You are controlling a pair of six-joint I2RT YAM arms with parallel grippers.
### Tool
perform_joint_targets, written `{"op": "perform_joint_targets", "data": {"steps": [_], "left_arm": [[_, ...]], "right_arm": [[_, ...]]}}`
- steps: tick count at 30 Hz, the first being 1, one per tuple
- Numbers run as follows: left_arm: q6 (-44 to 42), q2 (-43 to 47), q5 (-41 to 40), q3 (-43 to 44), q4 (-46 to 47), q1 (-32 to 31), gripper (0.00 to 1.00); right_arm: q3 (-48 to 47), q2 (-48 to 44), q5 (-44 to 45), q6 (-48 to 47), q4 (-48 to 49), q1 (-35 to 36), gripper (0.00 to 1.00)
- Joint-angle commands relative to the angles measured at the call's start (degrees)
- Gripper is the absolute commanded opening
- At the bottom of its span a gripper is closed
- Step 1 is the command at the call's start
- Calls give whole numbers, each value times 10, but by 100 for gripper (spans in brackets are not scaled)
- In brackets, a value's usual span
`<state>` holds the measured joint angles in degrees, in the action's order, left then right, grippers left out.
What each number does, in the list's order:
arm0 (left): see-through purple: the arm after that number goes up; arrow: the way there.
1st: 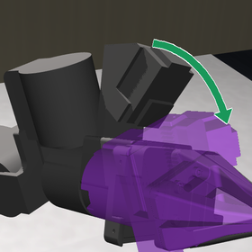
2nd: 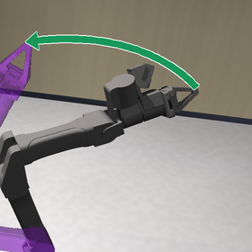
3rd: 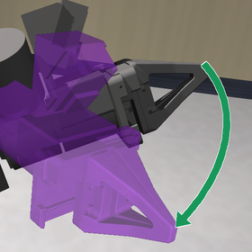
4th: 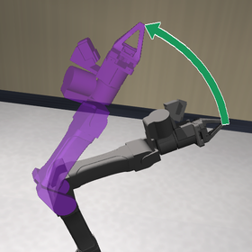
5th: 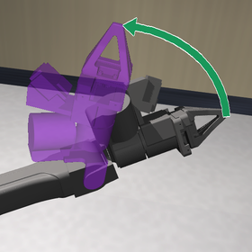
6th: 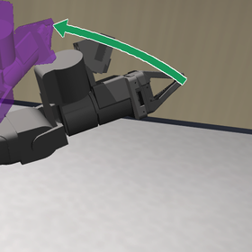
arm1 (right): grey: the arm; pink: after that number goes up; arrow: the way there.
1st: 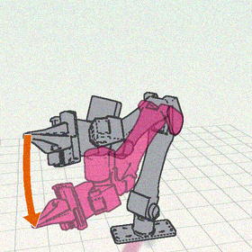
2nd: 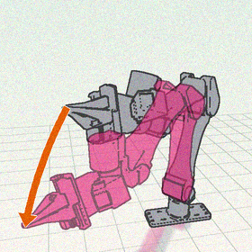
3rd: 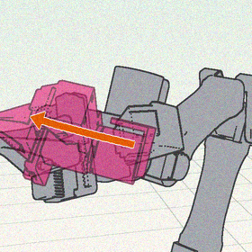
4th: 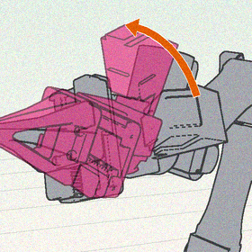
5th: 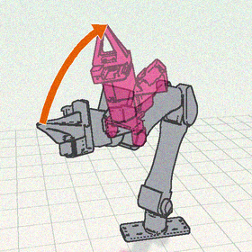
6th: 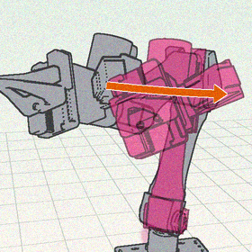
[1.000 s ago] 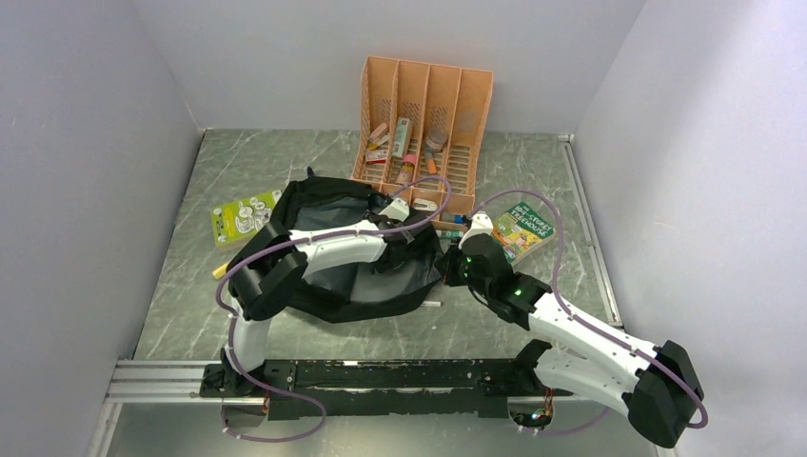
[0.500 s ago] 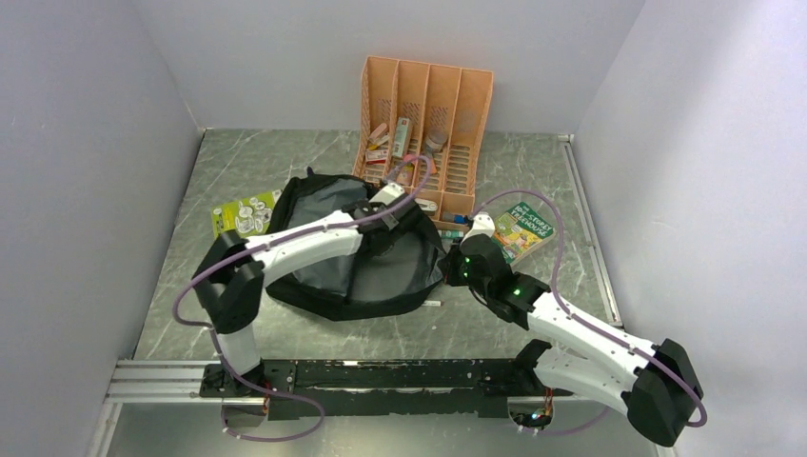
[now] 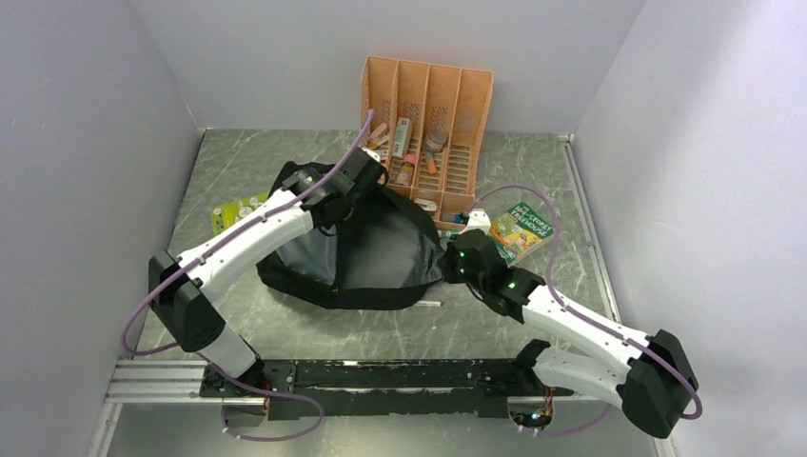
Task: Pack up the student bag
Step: Adjust the student bag at the center of the board.
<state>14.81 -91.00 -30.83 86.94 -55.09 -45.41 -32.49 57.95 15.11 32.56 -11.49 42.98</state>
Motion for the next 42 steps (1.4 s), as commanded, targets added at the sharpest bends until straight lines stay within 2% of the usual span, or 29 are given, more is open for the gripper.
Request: {"op": "perform_joint_targets", "data": {"steps": [1, 12, 24, 31, 42], "left_arm": [[-21, 37, 26, 66, -32, 4, 5], [-8, 67, 54, 171, -101, 4, 5], [35, 138, 105, 140, -172, 4, 5], [50, 162, 138, 48, -151, 4, 5], [58, 123, 192, -139, 6, 5, 5]], "right_arm": [[-30, -30, -11, -15, 0, -4, 0], [-129, -69, -91, -39, -52, -4, 0], [-164, -92, -198, 6, -175, -4, 0], [-113, -115, -206, 34, -221, -4, 0], [-27, -52, -113, 38, -173, -4, 0]]}}
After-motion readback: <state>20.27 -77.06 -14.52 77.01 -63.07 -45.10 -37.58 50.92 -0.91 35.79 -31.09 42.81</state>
